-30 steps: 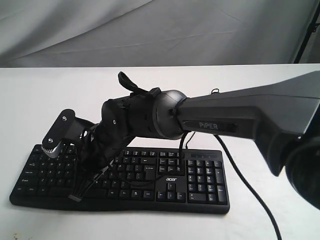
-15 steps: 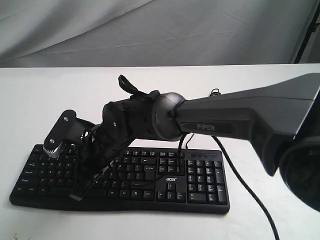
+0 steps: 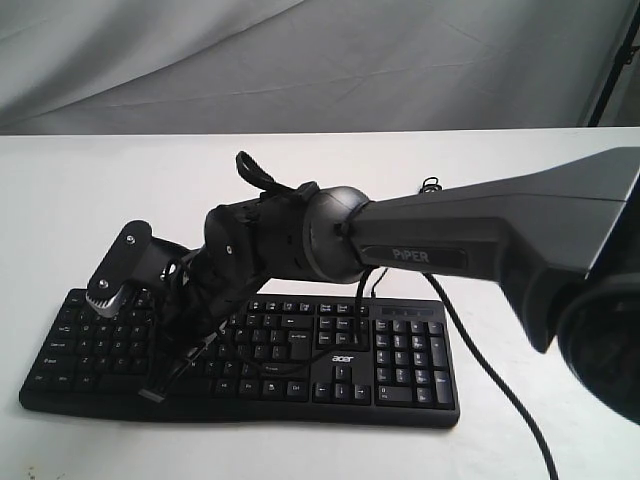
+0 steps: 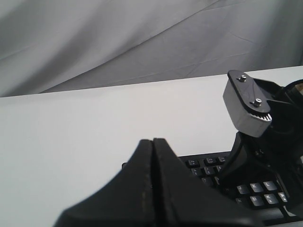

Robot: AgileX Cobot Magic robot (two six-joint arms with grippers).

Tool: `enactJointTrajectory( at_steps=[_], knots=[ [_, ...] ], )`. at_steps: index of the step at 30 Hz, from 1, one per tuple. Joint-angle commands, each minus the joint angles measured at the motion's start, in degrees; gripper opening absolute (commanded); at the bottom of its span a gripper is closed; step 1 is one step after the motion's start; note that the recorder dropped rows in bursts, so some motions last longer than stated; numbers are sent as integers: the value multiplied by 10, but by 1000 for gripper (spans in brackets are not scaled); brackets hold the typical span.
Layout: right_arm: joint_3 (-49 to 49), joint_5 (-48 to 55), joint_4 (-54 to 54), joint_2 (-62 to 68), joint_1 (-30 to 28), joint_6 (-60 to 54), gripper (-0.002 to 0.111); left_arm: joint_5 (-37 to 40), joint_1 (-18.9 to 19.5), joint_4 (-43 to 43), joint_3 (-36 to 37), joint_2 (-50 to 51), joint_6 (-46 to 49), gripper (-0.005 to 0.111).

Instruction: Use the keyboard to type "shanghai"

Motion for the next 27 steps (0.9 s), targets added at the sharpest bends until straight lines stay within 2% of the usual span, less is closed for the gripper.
enactJointTrajectory(
  at_steps=[1,27],
  knots=[
    [1,-6,1,-1,-5,-8,0,-3,-2,0,2,-2,-2,0],
    [1,-1,3,-1,-5,-15,0,-3,-2,0,2,-2,-2,0]
  ],
)
